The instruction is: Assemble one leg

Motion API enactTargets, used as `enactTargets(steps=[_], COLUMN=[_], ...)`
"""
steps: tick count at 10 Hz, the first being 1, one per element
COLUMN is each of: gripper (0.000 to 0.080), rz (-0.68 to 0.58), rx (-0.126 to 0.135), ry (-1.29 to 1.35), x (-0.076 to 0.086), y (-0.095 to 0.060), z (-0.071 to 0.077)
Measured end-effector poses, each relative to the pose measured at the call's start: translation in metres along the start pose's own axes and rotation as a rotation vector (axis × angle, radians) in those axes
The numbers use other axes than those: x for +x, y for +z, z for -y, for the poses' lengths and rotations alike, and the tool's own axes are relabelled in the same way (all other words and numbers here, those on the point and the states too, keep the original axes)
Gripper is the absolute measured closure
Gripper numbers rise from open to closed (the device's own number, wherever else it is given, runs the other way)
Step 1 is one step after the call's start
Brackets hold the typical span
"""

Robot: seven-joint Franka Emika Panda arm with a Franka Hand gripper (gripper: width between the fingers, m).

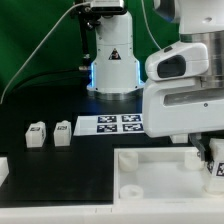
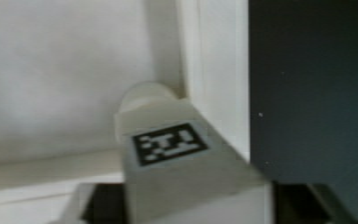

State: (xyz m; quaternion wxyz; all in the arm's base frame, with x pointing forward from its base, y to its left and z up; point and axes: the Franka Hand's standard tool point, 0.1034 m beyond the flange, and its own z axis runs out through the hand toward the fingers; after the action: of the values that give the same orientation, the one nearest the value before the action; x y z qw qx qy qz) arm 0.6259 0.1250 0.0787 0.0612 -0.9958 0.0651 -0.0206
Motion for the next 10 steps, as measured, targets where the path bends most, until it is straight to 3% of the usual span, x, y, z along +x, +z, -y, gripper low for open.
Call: enactTargets(steps=[2,3,7,10], gripper=[0.0480,0.0480,0.0493,0.0499], rz=[0.000,0.004,0.052,0.063], rx=[0.002,0.017,0.104,0.107], ry=[0.219,0.377,1.054,1.143], x=[0.001,0.002,0.000,-0.002], y=[0.000,0.000,0.005,0.005], z=[-0.002,-0.005,-0.012,-0.009])
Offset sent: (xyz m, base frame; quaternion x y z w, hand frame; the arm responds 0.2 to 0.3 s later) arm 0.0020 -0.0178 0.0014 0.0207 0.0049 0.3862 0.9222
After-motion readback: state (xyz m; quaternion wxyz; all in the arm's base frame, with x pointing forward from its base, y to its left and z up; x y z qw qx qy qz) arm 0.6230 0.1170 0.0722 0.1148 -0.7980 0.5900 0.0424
